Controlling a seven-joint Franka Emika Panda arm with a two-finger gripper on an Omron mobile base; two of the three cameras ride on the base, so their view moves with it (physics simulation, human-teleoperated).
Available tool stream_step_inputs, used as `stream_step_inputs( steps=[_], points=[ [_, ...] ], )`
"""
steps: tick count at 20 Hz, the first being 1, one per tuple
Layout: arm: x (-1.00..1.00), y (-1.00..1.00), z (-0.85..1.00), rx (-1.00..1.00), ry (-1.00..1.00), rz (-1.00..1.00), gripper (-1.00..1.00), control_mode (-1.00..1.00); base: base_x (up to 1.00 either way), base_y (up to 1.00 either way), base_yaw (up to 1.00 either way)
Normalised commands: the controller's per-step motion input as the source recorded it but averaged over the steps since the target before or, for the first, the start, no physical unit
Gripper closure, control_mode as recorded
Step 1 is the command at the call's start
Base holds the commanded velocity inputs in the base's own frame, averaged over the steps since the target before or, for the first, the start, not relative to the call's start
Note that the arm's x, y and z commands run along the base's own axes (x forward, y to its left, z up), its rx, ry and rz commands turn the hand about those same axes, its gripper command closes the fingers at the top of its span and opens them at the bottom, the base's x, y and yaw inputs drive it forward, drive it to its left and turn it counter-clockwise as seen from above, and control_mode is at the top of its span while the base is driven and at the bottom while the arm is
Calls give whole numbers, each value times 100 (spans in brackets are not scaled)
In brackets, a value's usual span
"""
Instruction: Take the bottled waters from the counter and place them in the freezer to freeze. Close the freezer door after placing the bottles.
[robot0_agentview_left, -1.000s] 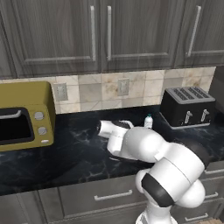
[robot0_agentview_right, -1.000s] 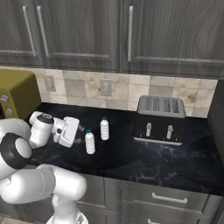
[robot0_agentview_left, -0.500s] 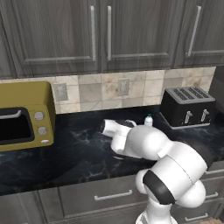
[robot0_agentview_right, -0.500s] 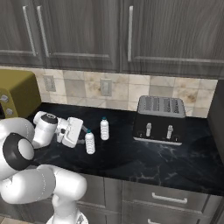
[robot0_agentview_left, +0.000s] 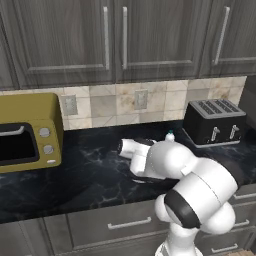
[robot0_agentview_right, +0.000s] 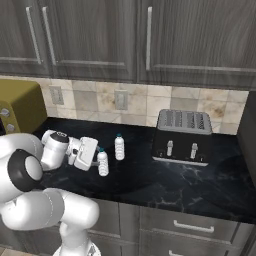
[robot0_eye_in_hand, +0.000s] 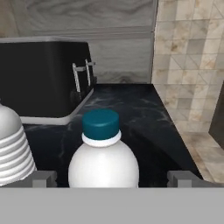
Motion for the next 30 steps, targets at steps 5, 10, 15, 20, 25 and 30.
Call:
stream_step_inputs(
  steps=[5, 10, 15, 20, 25, 30],
  points=[
    [0, -4, 0, 0, 0, 0, -100, -100, 0, 0, 0],
    [0, -21, 0, 0, 0, 0, -100, -100, 0, 0, 0],
    [0, -10, 0, 0, 0, 0, -100, -100, 0, 0, 0],
    [0, 0, 0, 0, 0, 0, 100, -100, 0, 0, 0],
    [0, 0, 0, 0, 0, 0, 100, -100, 0, 0, 0],
    [0, 0, 0, 0, 0, 0, 100, -100, 0, 0, 0]
  ],
)
